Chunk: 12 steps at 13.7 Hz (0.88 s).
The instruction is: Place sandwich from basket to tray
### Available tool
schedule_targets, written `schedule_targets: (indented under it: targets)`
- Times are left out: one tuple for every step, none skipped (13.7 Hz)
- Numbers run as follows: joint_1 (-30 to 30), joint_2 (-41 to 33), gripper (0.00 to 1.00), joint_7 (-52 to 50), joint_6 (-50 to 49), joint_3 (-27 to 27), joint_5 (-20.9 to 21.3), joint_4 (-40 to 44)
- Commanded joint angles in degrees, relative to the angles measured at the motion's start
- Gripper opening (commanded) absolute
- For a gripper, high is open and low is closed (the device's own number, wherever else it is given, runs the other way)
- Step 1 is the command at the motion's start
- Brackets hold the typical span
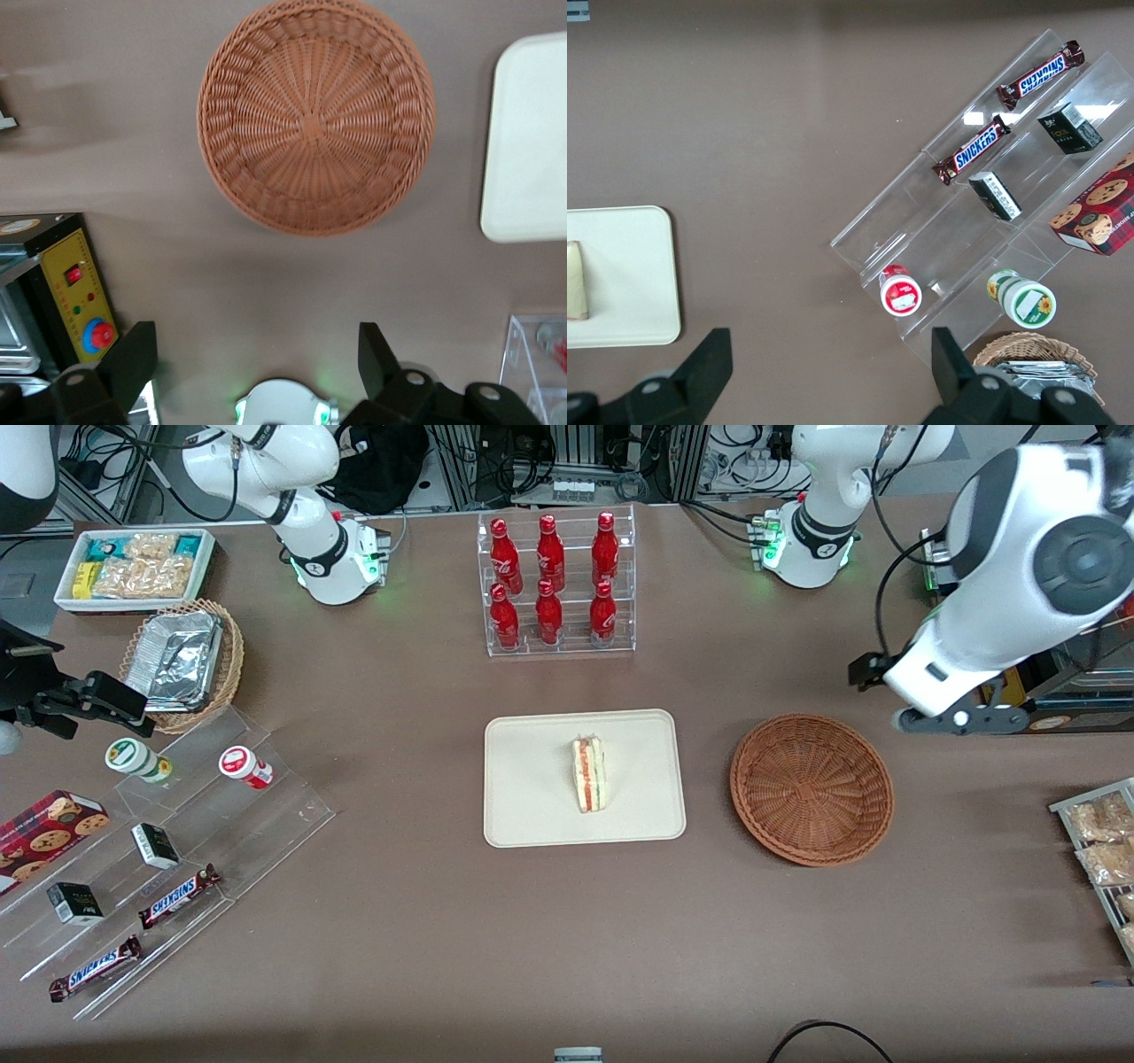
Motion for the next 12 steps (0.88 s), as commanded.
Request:
schedule_targets:
  targets:
    - [2.1, -2.17, 1.0, 7.41, -4.97, 1.65, -1.2, 2.79]
    - [2.98, -2.34, 1.0, 9.0, -6.38, 1.74, -1.2, 4.11]
    - [3.51, -2.52, 1.0, 9.71, -7.27, 2.09, -1.11, 5.26]
    - [3.51, -2.78, 1.0, 9.81, -7.36, 2.96, -0.93, 5.7]
    - [3.51, -3.56, 1.0, 9.81, -7.36, 3.58, -0.93, 5.88]
    - [3.6, -3.83, 1.0, 9.81, -7.28, 4.02, -0.93, 5.97]
    - [3.52, -4.01, 1.0, 9.72, -7.19, 4.9, -1.19, 6.49]
    - [3.51, -4.01, 1.0, 9.46, -7.27, 5.43, -1.98, 7.2]
    - [3.51, -4.01, 1.0, 9.28, -7.36, 5.61, -2.86, 7.2]
    - [3.51, -4.01, 1.0, 9.28, -7.36, 5.78, -2.87, 7.2]
    - [3.51, -4.01, 1.0, 9.28, -7.19, 5.87, -3.04, 7.2]
    - [3.6, -4.01, 1.0, 9.28, -6.84, 5.87, -3.04, 7.2]
